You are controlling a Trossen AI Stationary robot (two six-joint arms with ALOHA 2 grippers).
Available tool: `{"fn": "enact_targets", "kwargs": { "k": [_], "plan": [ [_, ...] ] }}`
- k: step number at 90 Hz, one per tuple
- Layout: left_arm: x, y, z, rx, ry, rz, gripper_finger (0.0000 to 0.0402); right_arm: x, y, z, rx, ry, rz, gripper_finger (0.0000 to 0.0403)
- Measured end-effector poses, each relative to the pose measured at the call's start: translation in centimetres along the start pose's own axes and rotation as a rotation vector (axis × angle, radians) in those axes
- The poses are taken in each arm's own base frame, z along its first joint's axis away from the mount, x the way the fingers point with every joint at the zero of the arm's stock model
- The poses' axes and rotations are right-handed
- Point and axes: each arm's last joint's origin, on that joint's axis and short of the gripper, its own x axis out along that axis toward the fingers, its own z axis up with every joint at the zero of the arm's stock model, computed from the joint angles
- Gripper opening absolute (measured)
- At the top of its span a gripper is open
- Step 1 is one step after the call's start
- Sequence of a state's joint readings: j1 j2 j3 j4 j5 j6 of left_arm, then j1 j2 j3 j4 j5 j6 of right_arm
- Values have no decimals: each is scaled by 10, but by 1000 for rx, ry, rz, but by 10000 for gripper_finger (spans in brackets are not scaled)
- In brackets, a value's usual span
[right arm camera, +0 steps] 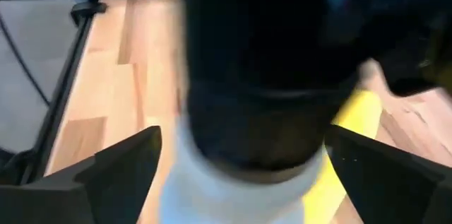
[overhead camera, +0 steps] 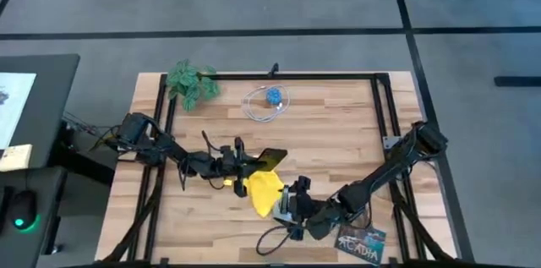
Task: Apply microfiber cloth
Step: Spray the back of the cellphone using a cleaning bottles
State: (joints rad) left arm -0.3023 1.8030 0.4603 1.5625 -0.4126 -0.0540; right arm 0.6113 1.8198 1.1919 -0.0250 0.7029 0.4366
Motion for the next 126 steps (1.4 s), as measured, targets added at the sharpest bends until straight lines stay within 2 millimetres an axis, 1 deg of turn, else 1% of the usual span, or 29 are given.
{"fn": "enact_targets", "kwargs": {
  "k": [12, 25, 35, 56, 78, 86, 93, 110, 126],
  "plan": [
    [0, 0, 0, -10, 3, 0, 11, -2, -7, 4, 1, 11, -19, 388],
    [0, 0, -1, -9, 11, 1, 11, -14, -18, 9, 65, 54, -74, 381],
    [0, 0, -2, -5, 23, 1, 11, -21, -25, 13, 118, 50, -109, 379],
    [0, 0, -3, -11, 26, 1, 11, -23, -25, 14, 117, 43, -117, 379],
    [-1, -1, -3, -9, 31, -2, 11, -19, -30, 17, 129, 48, -122, 379],
    [-1, -1, -3, -9, 31, -2, 11, -16, -33, 18, 79, 61, -113, 379],
    [-1, -1, -3, -9, 31, -2, 11, -18, -35, 21, 54, 56, -106, 379],
    [-1, -1, -5, -3, 44, -1, 11, -21, -32, 31, 38, -11, -80, 379],
    [-1, -1, -4, -3, 43, -1, 11, -24, -28, 34, -4, -49, -74, 379]
  ]
}}
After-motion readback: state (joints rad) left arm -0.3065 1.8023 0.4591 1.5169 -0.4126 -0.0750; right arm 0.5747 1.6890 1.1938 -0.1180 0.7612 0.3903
